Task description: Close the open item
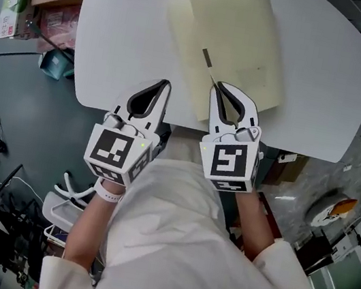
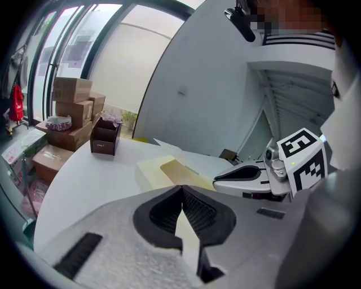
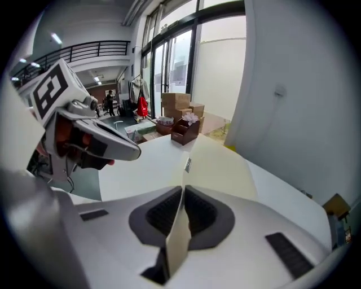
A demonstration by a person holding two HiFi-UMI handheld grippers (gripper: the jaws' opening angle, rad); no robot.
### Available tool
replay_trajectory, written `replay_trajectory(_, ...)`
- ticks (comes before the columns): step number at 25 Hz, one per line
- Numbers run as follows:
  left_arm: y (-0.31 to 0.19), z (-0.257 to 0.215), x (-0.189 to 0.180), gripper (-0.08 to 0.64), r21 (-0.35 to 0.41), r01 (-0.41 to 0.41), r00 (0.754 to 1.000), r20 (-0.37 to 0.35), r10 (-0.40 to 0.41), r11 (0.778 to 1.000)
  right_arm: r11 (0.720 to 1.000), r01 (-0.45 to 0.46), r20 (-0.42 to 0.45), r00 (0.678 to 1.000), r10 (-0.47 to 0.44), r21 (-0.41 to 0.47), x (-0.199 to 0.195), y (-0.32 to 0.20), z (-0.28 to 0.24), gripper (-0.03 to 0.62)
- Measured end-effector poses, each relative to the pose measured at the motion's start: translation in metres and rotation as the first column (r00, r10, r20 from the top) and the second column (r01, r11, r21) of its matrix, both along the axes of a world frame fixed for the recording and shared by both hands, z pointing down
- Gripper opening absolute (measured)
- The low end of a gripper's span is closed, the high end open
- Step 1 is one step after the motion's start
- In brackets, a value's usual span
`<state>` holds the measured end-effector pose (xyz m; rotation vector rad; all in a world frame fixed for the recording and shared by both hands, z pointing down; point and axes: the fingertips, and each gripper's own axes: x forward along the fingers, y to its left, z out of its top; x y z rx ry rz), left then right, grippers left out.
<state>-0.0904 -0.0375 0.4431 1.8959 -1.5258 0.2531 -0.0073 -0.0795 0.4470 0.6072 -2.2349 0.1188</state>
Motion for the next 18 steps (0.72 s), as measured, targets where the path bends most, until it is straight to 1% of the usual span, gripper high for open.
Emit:
replay_trajectory(4,0.0,0.011,-0.002,0.026,-0.023,-0.003,1.0,-0.004,0.003,1.0,0.996,0.028,0.044,0.999,-0.024,-0.087,-0.012,0.013,0.018,0.028)
replay_trajectory(9,-0.002,0.022,-0.003,0.026,-0.04,-0.013,1.0,-0.003,0.013,0.999,0.984,0.056,0.066,0.997,-0.045,-0.167,-0.018,0.02,0.035,0.031)
replay_trajectory(14,-0.005,0.035,-0.004,0.026,-0.059,-0.019,1.0,-0.005,0.019,0.998,0.971,0.074,0.044,0.997,-0.066,-0.226,-0.021,0.026,0.055,0.035)
replay_trajectory(18,-0.006,0.041,-0.004,0.026,-0.068,-0.017,1.0,-0.018,0.016,0.998,0.968,0.078,-0.008,0.997,-0.082,-0.237,-0.023,0.03,0.068,0.04)
